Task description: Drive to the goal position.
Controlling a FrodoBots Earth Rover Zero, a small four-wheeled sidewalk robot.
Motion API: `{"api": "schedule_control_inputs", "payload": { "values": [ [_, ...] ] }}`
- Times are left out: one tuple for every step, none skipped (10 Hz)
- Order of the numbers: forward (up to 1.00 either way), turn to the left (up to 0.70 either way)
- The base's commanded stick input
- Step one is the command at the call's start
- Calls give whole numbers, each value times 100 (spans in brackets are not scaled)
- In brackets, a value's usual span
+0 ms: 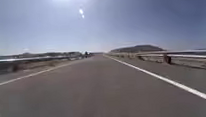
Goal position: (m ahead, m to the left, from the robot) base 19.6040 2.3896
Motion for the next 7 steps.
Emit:
{"api": "schedule_control_inputs", "payload": {
  "values": [
    [100, 0],
    [100, 0],
    [100, 0],
    [100, 0],
    [100, 0],
    [100, 0],
    [100, 0]
  ]
}}
